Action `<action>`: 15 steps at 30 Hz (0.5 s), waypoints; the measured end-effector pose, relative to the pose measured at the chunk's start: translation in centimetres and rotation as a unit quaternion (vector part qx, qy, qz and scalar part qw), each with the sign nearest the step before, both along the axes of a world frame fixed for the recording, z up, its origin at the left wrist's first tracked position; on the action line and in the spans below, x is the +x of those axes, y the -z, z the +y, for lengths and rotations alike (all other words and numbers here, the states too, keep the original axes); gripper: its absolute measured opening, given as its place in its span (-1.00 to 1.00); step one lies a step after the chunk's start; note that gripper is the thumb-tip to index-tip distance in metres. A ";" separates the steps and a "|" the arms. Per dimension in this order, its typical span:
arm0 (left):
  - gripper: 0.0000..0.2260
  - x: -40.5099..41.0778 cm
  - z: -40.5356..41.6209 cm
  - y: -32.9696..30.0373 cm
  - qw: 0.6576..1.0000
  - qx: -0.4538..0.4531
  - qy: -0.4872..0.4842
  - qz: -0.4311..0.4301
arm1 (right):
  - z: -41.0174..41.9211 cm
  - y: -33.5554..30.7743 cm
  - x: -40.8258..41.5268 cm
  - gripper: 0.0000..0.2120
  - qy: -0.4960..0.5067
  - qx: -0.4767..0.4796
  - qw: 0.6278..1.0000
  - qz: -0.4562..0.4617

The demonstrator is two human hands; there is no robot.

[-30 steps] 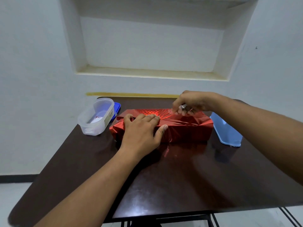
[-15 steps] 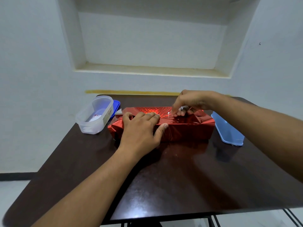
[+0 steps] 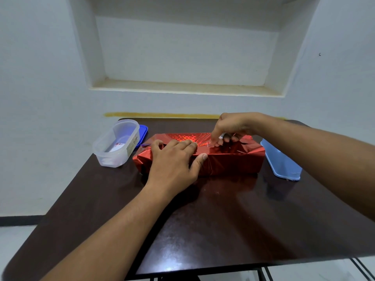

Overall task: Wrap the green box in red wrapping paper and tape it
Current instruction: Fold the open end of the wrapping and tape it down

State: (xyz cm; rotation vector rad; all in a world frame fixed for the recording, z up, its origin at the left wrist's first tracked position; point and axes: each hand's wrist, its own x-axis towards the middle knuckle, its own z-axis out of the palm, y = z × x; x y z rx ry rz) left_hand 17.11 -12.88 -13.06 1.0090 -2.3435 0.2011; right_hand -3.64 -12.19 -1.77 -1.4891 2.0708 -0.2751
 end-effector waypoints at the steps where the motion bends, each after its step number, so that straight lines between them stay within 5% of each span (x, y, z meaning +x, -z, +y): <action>1: -0.43 0.0 0.0 0.0 1.000 0.000 0.000 0.000 | -0.1 0.0 0.1 -0.88 0.001 0.001 1.000 0.005; 15: -0.45 0.0 0.0 0.1 1.000 -0.004 -0.001 0.002 | -0.6 -0.6 0.4 -0.85 0.000 0.048 0.998 0.046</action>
